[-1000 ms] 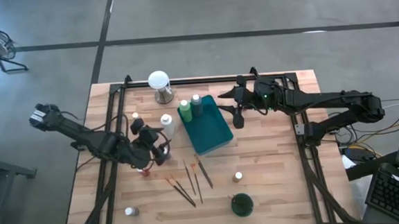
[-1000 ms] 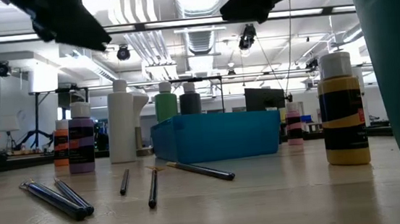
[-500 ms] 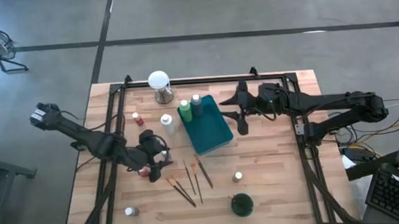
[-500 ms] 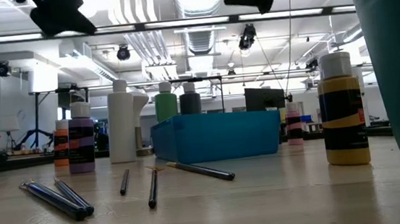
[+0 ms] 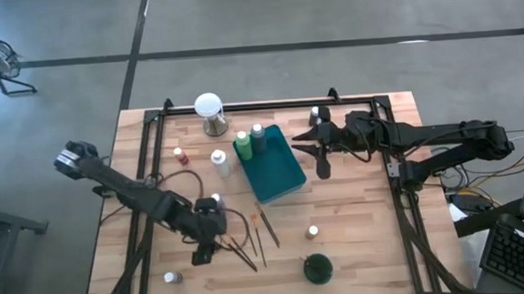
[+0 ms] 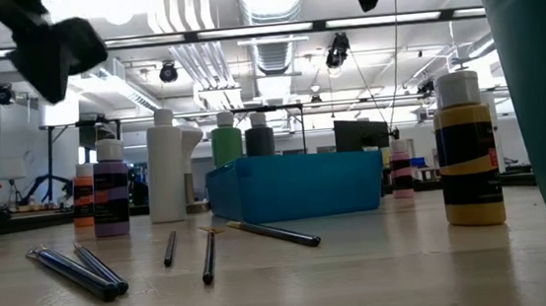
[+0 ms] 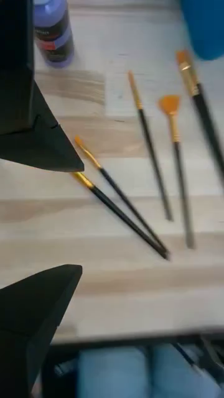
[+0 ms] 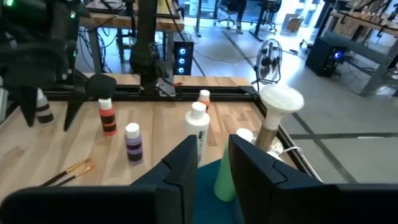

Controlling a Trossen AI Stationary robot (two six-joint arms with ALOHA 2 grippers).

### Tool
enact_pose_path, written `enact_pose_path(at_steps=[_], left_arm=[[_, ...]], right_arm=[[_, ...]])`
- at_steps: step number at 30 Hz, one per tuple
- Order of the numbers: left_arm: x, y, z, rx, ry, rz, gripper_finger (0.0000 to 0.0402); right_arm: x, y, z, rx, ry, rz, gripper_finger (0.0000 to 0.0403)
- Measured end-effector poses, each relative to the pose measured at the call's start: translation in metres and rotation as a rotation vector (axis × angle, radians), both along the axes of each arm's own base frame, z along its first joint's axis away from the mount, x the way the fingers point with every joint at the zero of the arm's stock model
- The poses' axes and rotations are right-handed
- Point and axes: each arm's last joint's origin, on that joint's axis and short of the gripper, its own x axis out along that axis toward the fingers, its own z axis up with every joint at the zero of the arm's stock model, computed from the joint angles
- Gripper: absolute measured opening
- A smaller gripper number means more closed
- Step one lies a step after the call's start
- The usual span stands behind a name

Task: Pick & Place Paint Supplies
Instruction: Put the gold paint brush into the green cup

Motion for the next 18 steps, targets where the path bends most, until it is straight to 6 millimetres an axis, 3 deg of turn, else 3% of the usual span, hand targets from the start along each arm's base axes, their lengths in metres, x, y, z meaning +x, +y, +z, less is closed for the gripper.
enact_pose_path(at_steps=[18], left_arm=[[0.021,-0.008,-0.042,0.193,0.157,-0.206,0.0261]], right_arm=[[0.000,0.000,0.000,-0.007,0.004,0.003,0.0044]])
